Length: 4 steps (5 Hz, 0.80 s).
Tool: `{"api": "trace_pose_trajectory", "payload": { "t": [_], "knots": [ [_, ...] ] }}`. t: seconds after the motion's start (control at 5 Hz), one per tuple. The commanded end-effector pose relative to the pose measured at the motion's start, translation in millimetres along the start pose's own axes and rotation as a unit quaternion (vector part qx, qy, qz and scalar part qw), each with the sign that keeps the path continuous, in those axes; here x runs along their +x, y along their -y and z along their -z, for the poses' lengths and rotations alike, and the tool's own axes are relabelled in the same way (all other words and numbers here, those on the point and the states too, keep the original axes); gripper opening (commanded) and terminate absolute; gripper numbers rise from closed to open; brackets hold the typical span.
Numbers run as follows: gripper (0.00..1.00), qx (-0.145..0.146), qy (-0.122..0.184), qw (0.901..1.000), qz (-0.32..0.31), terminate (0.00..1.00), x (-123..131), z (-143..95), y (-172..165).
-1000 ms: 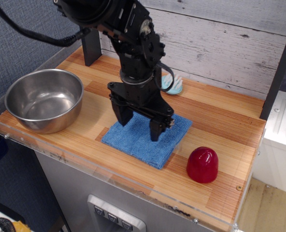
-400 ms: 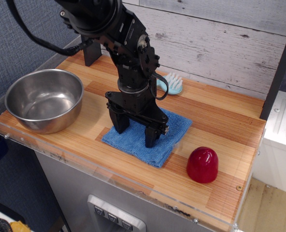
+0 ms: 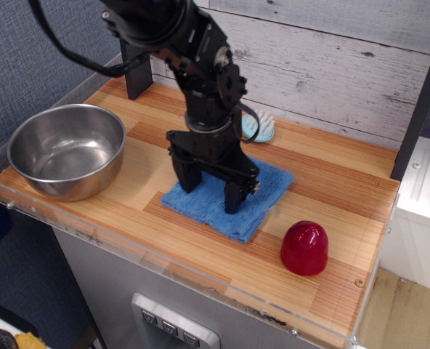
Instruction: Pick the blue cloth and put in the corner from middle
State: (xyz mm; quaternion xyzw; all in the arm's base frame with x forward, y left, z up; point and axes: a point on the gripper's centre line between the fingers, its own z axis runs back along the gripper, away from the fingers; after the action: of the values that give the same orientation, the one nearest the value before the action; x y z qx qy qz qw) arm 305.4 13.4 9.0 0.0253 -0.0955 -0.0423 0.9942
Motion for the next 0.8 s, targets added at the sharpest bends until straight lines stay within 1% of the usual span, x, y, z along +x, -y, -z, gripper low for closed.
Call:
{"api": "trace_pose_trajectory", "payload": {
  "t": [0.0, 0.2, 0.4, 0.6],
  "knots": [
    [1.0, -0.021, 0.016, 0.9995, 0.016, 0.0, 23, 0, 38],
    [1.0, -0.033, 0.02, 0.9987, 0.032, 0.0, 34, 3, 61],
    [1.0, -0.043, 0.034, 0.9978, 0.038, 0.0, 49, 4, 78],
    [1.0, -0.059, 0.042, 0.9968, 0.035, 0.0, 66, 5, 93]
  ]
}}
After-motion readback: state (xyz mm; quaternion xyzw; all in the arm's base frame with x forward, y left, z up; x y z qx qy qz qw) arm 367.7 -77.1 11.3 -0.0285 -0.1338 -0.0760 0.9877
